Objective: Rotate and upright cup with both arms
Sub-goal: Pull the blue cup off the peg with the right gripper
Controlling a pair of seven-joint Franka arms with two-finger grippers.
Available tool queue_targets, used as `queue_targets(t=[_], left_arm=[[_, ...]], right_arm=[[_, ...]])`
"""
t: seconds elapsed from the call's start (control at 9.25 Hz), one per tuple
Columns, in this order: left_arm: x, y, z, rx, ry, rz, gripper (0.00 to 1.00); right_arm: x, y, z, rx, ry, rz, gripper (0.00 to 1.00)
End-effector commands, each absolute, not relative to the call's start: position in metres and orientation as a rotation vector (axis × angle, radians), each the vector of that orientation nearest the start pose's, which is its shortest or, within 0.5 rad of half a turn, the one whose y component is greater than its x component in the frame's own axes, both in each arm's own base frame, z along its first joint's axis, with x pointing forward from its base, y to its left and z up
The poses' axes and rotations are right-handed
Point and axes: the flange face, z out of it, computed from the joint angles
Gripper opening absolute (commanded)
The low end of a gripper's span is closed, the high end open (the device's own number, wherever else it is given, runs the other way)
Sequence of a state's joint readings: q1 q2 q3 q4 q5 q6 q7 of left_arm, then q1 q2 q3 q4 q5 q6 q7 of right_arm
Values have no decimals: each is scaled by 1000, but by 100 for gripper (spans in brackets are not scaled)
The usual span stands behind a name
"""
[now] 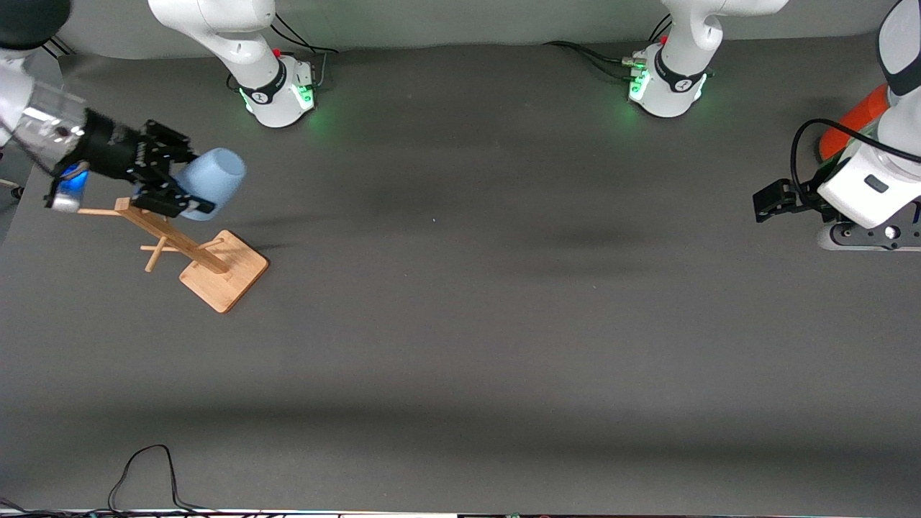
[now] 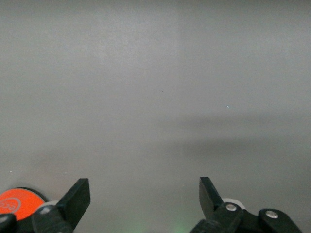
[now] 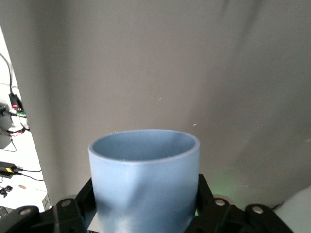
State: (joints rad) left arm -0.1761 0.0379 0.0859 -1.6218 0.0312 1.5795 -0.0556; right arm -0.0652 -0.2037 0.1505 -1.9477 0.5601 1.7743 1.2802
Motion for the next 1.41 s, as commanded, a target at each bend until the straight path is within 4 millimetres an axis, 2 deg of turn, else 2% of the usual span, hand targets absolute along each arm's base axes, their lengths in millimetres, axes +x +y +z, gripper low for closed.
queue_targets(t=[0.0,0.22,0.32,0.54,0.65,0.86,0.97,1.3], left_arm=[[555,-50,591,-3113,63,119,100],[551,-50,597,-3118,58,79,100],[549,-58,596,-3118,78,69,100],[549,-56,582,-3122,78,20,100],[541,-54,572,-3129,82,-44,100],[540,-54,571,-3128,102,-66,100],[541,-53,575,-3128,104,-71,100],[542,-53,576,-3126,101,-52,100]], right_arm=[[502,169,590,-2114,1644,370,63],[501,227,585,-2149,1601,321,63],[498,262,582,-2163,1607,282,63],[491,332,574,-2282,1609,143,63],[485,363,566,-2311,1616,78,63],[476,403,547,-2309,1627,21,63],[475,414,532,-2298,1656,-21,63],[452,467,460,-2394,1676,-146,63]])
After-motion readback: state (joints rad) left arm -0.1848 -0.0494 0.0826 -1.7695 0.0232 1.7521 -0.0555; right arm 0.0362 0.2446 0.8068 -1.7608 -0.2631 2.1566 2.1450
